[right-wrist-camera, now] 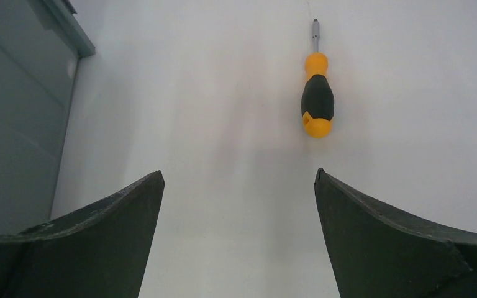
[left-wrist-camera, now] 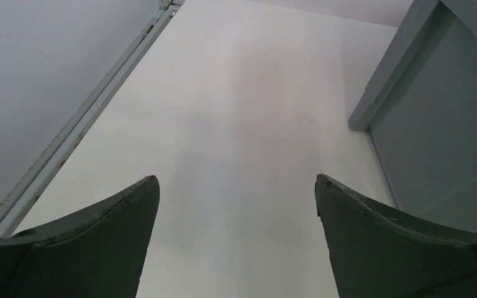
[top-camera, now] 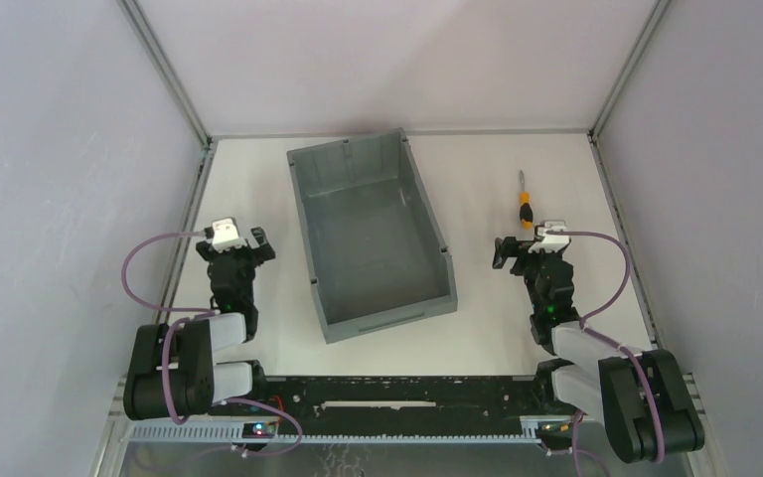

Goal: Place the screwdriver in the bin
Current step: Pick up the screwdriver from the center of the board.

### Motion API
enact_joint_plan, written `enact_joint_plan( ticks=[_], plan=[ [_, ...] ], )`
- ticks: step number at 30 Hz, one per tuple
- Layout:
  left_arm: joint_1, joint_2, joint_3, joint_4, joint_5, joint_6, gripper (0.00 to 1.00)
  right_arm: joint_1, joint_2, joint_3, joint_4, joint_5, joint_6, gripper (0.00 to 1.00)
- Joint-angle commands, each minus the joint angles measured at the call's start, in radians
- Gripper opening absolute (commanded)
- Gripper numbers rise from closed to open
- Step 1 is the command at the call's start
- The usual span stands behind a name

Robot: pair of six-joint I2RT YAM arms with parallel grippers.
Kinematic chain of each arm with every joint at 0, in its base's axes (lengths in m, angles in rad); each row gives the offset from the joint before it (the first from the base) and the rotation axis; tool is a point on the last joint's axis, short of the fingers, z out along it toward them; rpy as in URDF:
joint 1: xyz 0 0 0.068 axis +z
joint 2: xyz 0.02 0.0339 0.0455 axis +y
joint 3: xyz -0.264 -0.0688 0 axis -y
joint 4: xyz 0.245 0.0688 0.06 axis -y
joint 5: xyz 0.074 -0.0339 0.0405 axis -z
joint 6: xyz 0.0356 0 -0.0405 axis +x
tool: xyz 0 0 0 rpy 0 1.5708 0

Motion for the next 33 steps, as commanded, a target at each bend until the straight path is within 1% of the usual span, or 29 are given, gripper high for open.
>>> enact_joint_plan(
  ticks=[1, 8, 11, 15, 19, 24, 29, 33],
  plan=[
    [-0.007, -0.003, 0.032, 0.027, -0.009, 0.022, 1.0, -0.004, -0.011, 0.014, 0.047, -0.006, -0.01, 1.0],
    [-0.006, -0.003, 0.031, 0.027, -0.009, 0.023, 1.0, -0.004, -0.011, 0.023, 0.027, -0.004, -0.009, 1.0],
    [-0.007, -0.002, 0.031, 0.027, -0.01, 0.022, 1.0, -0.003, -0.022, 0.065, -0.052, -0.036, -0.043, 1.0],
    [-0.006, -0.002, 0.031, 0.027, -0.009, 0.022, 1.0, 0.012, -0.091, 0.172, -0.283, -0.016, -0.051, 1.0],
    [-0.007, -0.002, 0.031, 0.027, -0.01, 0.022, 1.0, 0.044, -0.176, 0.304, -0.488, -0.035, -0.071, 1.0],
    [-0.007, -0.003, 0.031, 0.027, -0.009, 0.023, 1.0, 0.078, -0.257, 0.514, -0.741, -0.022, -0.102, 1.0],
    [-0.007, -0.002, 0.031, 0.027, -0.009, 0.022, 1.0, 0.088, -0.277, 0.78, -1.004, -0.009, -0.091, 1.0],
    [-0.007, -0.003, 0.031, 0.027, -0.009, 0.023, 1.0, 0.095, -0.264, 0.948, -1.14, 0.018, -0.078, 1.0]
  ],
)
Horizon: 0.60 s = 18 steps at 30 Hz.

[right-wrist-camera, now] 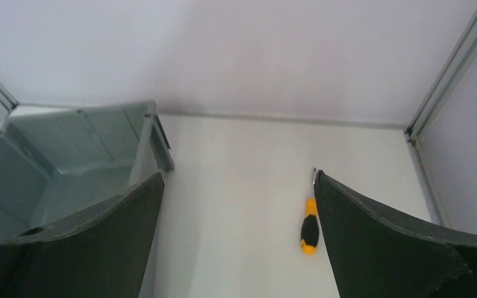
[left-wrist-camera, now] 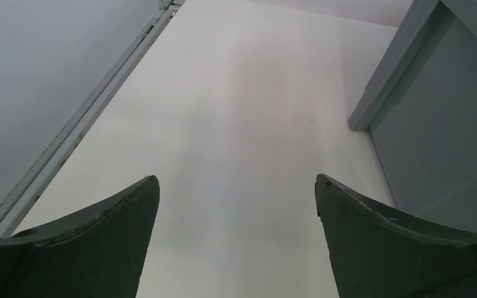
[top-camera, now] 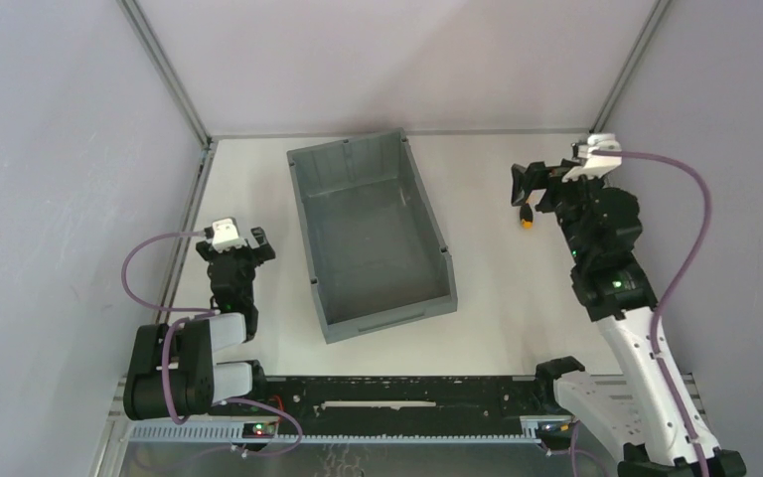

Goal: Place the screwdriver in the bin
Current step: Pick up the screwdriver from the center of the board.

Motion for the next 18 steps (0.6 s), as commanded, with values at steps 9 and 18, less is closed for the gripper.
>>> enact_joint_plan(
  ticks=[9, 18],
  plan=[
    [-0.006, -0.002, 0.031, 0.027, -0.009, 0.022, 1.0, 0.014, 0.049, 0.405, -0.383, 0.036, -0.002, 1.0],
    [-0.007, -0.002, 0.031, 0.027, -0.009, 0.023, 1.0, 0.014, 0.089, 0.518, -0.465, 0.032, -0.002, 1.0]
  ],
)
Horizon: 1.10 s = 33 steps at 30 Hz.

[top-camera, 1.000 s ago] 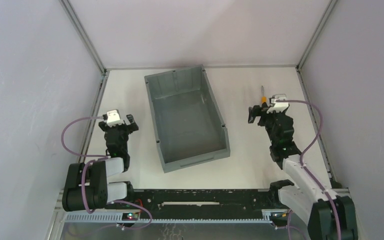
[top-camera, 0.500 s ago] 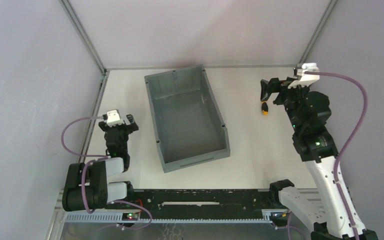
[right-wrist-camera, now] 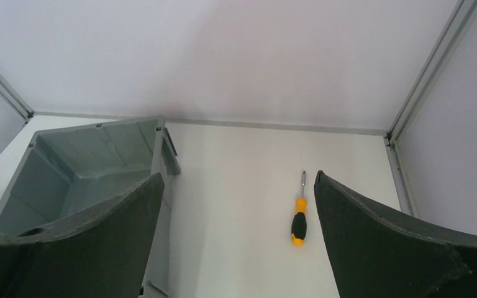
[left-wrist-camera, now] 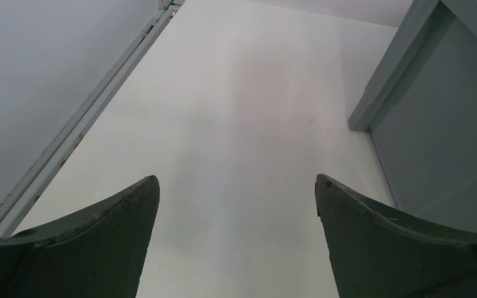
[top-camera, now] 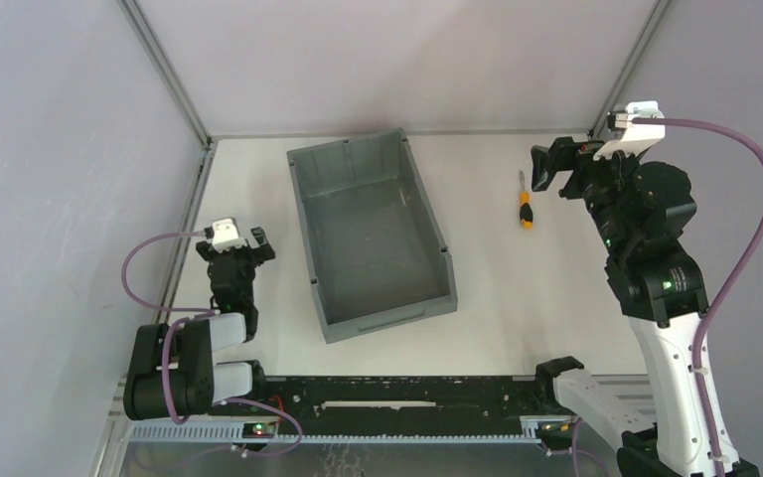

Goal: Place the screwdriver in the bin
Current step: Pick up the screwdriver from the center of the board.

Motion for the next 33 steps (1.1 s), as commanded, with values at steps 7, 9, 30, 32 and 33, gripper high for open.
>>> enact_joint_plan(
  ticks=[7, 9, 30, 32, 33],
  plan=[
    [-0.006, -0.003, 0.031, 0.027, -0.009, 0.022, 1.0, 0.001, 0.067, 0.049, -0.06, 0.031, -0.02, 1.0],
    [-0.007, -0.002, 0.031, 0.027, -0.01, 0.022, 1.0, -0.011, 0.104, 0.049, -0.057, 0.027, -0.024, 1.0],
    [-0.007, -0.003, 0.031, 0.027, -0.01, 0.022, 1.0, -0.187, 0.601, -0.065, 0.059, -0.01, -0.03, 1.0],
    [-0.006, -0.003, 0.032, 0.027, -0.009, 0.022, 1.0, -0.195, 0.658, -0.065, 0.066, -0.017, -0.03, 1.0],
    [-0.006, -0.003, 0.031, 0.027, -0.01, 0.023, 1.0, -0.198, 0.685, -0.065, 0.069, -0.019, -0.03, 1.0]
  ],
)
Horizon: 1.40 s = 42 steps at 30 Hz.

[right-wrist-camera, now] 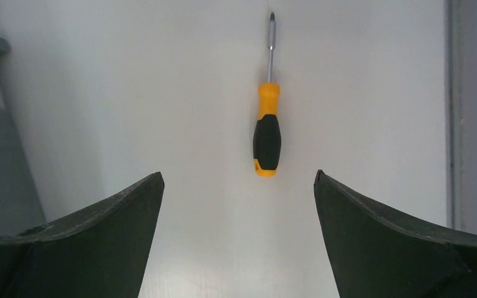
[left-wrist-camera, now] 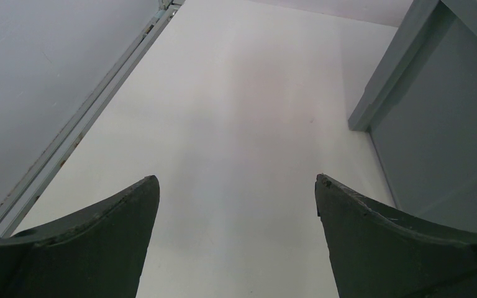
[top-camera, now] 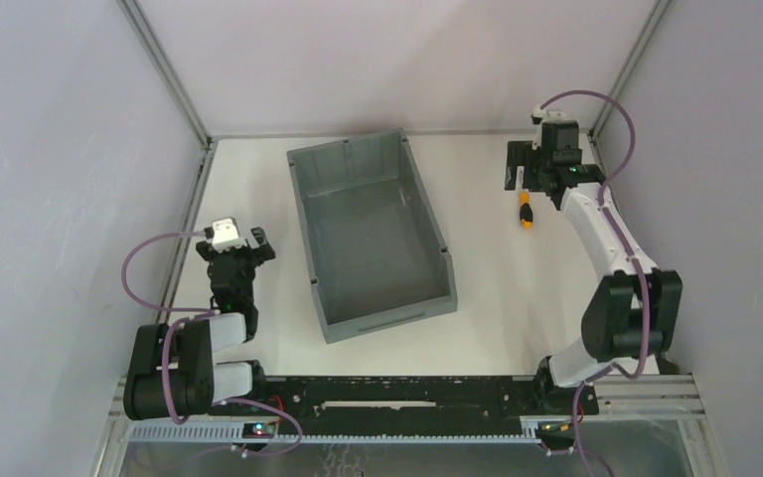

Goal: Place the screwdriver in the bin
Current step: Pick up the screwdriver from the center of the board.

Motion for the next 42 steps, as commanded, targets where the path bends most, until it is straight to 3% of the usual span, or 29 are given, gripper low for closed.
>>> enact_joint_plan(
  ticks=[1, 20, 23, 26, 28, 32, 37, 42],
  plan=[
    [-0.006, -0.002, 0.031, 0.027, -0.009, 0.022, 1.0, -0.02, 0.092, 0.0, 0.056, -0.017, -0.014, 1.0],
    [-0.008, -0.002, 0.031, 0.027, -0.01, 0.022, 1.0, -0.084, 0.424, -0.016, 0.138, -0.016, 0.013, 0.95],
    [-0.007, -0.002, 0.031, 0.027, -0.009, 0.023, 1.0, -0.105, 0.474, 0.036, 0.084, -0.054, 0.013, 0.79],
    [-0.006, -0.002, 0.031, 0.027, -0.009, 0.023, 1.0, -0.116, 0.504, 0.075, 0.048, -0.067, 0.027, 0.73],
    [-0.007, -0.002, 0.031, 0.027, -0.009, 0.023, 1.0, -0.117, 0.526, 0.099, 0.027, -0.069, 0.026, 0.56],
    [-0.007, -0.004, 0.031, 0.027, -0.01, 0.023, 1.0, -0.117, 0.542, 0.122, 0.008, -0.052, 0.031, 0.35],
    [-0.007, -0.004, 0.031, 0.027, -0.009, 0.023, 1.0, -0.116, 0.515, 0.117, 0.013, -0.027, 0.033, 0.21],
    [-0.007, -0.003, 0.031, 0.027, -0.009, 0.023, 1.0, -0.099, 0.427, 0.119, -0.005, 0.014, 0.026, 0.2]
  ],
)
